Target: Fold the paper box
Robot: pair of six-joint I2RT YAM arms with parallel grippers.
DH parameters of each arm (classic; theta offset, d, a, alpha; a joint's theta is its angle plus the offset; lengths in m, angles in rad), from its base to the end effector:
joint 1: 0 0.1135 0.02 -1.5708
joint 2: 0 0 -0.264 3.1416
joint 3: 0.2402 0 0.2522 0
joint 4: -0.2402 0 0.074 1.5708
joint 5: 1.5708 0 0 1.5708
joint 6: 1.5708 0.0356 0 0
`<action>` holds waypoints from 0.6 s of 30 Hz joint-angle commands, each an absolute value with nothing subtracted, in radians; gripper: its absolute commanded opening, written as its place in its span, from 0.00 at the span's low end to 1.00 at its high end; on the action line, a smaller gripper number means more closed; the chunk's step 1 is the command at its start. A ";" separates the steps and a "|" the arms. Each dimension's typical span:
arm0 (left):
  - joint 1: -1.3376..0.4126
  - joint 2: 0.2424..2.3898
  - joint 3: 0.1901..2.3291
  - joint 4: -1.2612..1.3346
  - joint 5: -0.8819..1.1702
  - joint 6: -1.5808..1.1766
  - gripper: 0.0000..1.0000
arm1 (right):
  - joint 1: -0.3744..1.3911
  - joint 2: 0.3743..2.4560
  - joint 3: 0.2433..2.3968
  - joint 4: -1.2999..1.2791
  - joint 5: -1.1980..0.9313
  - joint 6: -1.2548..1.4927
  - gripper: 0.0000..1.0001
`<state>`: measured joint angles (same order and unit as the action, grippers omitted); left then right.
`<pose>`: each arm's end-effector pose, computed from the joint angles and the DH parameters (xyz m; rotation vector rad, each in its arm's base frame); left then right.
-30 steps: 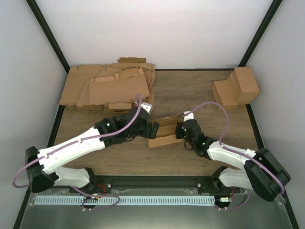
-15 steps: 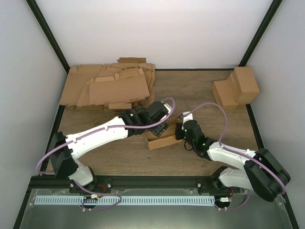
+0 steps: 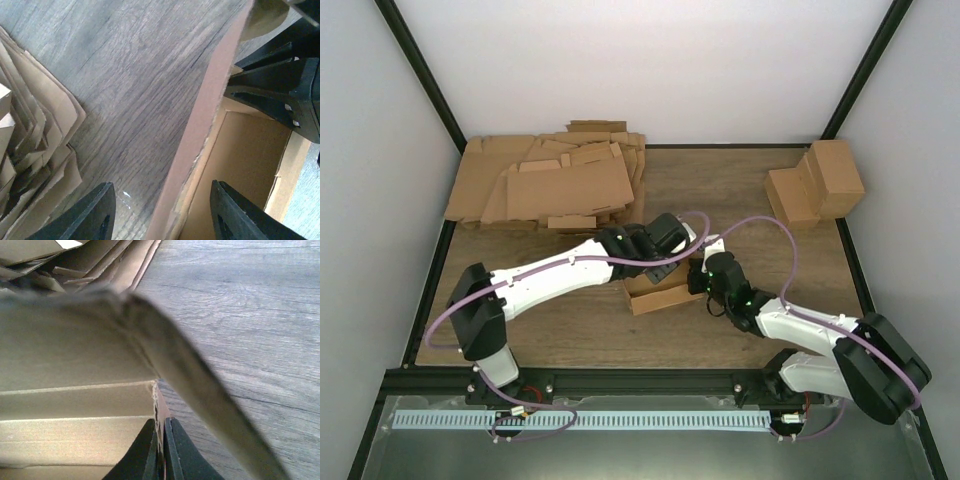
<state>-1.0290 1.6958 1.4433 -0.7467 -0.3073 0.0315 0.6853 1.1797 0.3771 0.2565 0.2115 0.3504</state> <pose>0.1967 -0.3059 0.2816 1.1654 2.2127 -0.0114 0.1795 0.1371 0.1666 -0.2290 2.1162 0.3956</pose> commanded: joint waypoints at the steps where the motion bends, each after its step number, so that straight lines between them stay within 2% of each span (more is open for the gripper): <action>1: -1.024 1.729 1.490 -0.736 -0.289 0.059 0.53 | 0.697 1.155 0.368 0.269 0.203 0.337 0.06; 6: -1.025 1.746 1.491 -0.740 -0.270 0.071 0.49 | 0.698 1.156 0.366 0.273 0.197 0.334 0.06; 10: -1.025 1.749 1.477 -0.738 -0.266 0.089 0.42 | 0.696 1.156 0.365 0.275 0.192 0.333 0.06; 18: -1.025 1.763 1.463 -0.746 -0.285 0.103 0.41 | 0.696 1.145 0.359 0.281 0.187 0.329 0.07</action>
